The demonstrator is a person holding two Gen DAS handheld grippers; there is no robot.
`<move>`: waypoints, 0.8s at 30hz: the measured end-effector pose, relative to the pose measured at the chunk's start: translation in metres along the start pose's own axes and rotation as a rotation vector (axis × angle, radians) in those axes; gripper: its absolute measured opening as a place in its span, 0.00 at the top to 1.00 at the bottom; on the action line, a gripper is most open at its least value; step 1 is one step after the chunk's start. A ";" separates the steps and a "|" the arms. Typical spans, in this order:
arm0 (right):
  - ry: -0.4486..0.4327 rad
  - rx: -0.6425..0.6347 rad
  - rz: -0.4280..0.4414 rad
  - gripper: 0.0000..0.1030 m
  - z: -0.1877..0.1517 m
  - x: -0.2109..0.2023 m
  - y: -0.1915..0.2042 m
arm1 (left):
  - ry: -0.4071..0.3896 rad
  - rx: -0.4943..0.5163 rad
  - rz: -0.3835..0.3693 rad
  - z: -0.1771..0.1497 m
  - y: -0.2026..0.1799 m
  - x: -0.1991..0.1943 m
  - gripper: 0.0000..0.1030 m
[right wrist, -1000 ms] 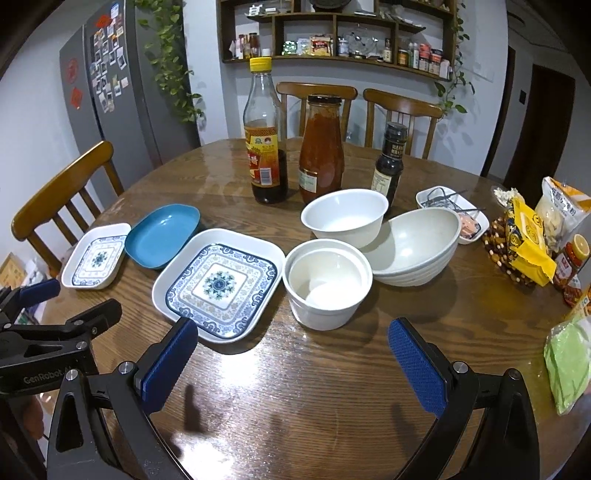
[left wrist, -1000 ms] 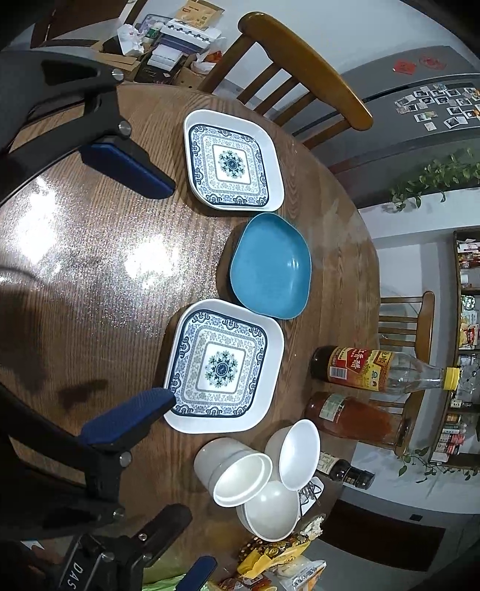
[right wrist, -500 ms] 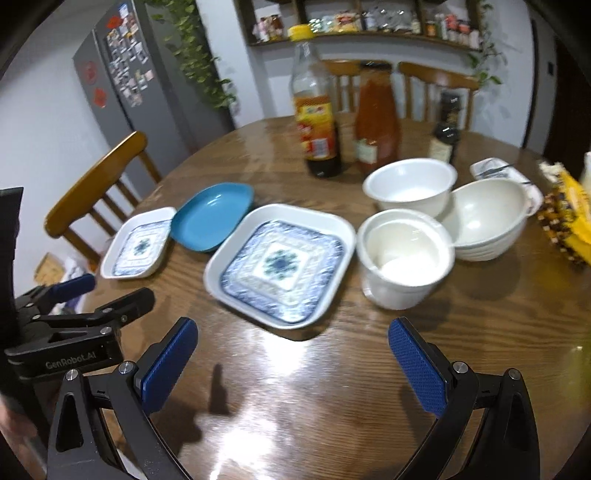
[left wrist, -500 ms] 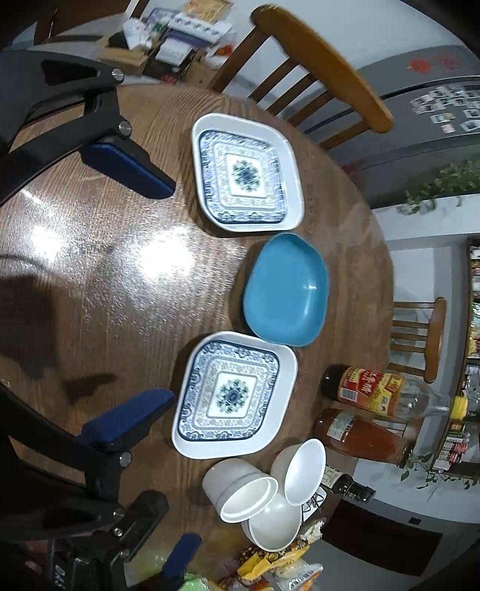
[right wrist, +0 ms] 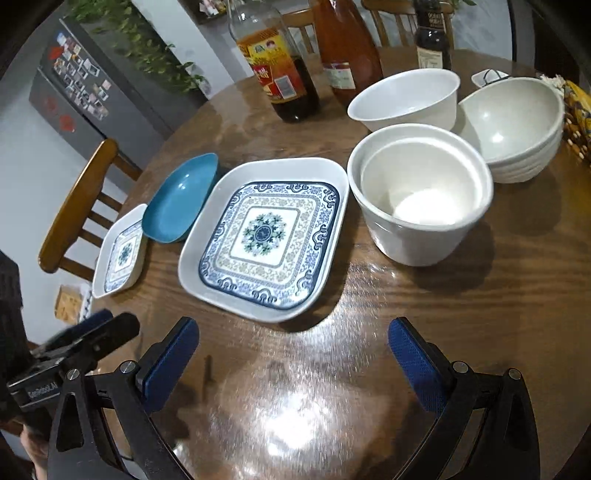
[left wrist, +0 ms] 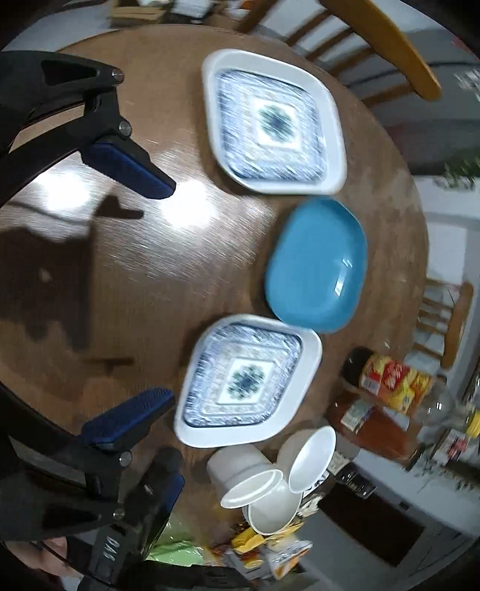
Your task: Organize plates and bowls
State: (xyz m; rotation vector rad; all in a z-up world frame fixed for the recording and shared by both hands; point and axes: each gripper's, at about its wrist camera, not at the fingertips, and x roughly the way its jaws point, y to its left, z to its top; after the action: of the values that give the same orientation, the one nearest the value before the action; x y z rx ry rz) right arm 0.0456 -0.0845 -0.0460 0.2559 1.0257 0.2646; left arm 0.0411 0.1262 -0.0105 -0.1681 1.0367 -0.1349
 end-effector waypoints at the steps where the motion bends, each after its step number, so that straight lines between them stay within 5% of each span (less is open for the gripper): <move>1: -0.002 0.000 -0.010 0.00 0.002 0.004 0.000 | -0.006 0.018 0.011 0.005 -0.004 0.007 0.01; 6: 0.009 0.042 -0.026 0.13 0.012 0.023 -0.003 | 0.011 0.020 0.006 0.030 -0.005 0.040 0.13; 10: -0.010 0.027 -0.050 0.22 0.017 0.027 0.000 | 0.044 0.049 0.030 0.035 -0.009 0.059 0.47; 11: -0.010 0.025 -0.052 0.29 0.019 0.028 0.000 | 0.056 0.045 0.029 0.037 -0.009 0.064 0.56; 17: -0.021 -0.014 -0.078 0.70 0.020 0.032 0.003 | 0.043 0.068 0.029 0.040 -0.017 0.070 0.79; 20: -0.017 -0.017 -0.081 0.88 0.021 0.033 -0.002 | 0.039 0.092 0.048 0.036 -0.019 0.069 0.80; 24: -0.008 -0.019 -0.069 0.88 0.017 0.026 -0.007 | 0.035 0.087 0.020 0.027 -0.019 0.059 0.85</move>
State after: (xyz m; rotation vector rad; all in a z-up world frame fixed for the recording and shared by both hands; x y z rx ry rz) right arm 0.0738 -0.0841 -0.0612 0.2040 1.0212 0.2107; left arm 0.0932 0.0988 -0.0430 -0.0762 1.0654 -0.1652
